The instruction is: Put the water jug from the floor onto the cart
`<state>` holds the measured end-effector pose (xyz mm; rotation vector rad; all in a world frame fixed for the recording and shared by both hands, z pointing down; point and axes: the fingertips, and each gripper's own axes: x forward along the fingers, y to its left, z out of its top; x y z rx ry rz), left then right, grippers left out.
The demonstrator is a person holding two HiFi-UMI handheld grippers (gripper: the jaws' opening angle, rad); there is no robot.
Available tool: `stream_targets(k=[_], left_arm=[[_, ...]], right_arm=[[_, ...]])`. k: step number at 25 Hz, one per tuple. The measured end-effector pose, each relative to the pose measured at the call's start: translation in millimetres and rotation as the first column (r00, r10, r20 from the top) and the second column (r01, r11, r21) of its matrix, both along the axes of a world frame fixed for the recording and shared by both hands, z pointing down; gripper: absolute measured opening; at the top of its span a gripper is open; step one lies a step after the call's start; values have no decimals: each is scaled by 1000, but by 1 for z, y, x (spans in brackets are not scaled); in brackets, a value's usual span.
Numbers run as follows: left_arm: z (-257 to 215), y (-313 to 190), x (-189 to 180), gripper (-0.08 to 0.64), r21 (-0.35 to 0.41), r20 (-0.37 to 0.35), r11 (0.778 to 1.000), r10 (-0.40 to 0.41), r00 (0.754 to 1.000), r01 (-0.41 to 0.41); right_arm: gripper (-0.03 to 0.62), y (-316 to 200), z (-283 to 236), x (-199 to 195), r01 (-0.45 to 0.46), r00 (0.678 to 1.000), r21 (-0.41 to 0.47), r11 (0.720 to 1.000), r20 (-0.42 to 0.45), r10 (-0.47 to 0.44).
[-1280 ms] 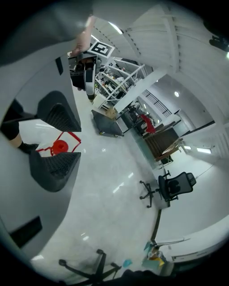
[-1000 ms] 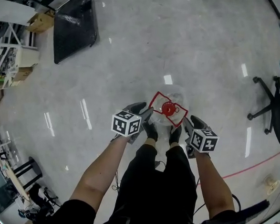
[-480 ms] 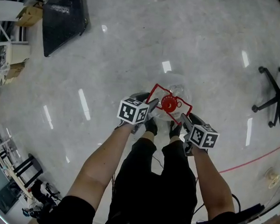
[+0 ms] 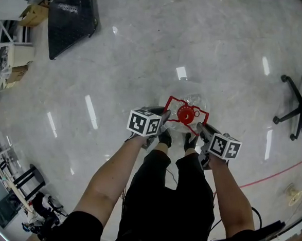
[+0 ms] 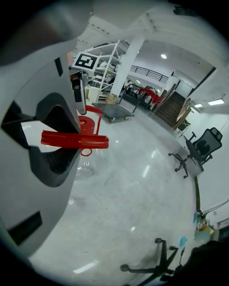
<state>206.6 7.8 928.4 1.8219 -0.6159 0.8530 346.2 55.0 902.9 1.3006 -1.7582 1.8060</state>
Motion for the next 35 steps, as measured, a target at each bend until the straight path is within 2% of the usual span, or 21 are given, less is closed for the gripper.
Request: stream_targets(k=[2,5,11,15,19,22,26,31,35], left_arm=[[-9,-3,-3,74,3,-7,1000,-20,1000,20],[-34,-13,-9,74,19,-35,998,-57,998,57],[-125,-29,-40,75,57,-85,988,-139,987,145],[-189,-42,-72,75,82,-119,968,-228,966,238],[-250,-63,-116,77,129,-148,938,-303,941,322],[-286,-88,-151,77,163,-179,904,-366,913,394],[-322,-132,-201,78,204,-200,847,-455,868,491],[-348,-186,-271,80,224,-206,763,-572,794,607],[-359,-232,-319,81,243,-182,681,-667,722,691]], right_arm=[[97,-8,-13,-5,7,1000,-1,1000,9,-7],[97,-26,-43,-9,11,999,45,999,35,-13],[97,-57,-132,-39,78,996,86,993,40,-82],[97,-79,-194,-70,141,988,137,980,46,-148],[97,-110,-252,-112,208,974,195,958,47,-221],[97,-146,-285,-146,250,962,243,937,48,-269],[97,-204,-318,-202,318,937,290,903,51,-346],[97,-273,-341,-277,418,882,350,838,65,-467],[97,-332,-348,-334,501,822,369,783,83,-564]])
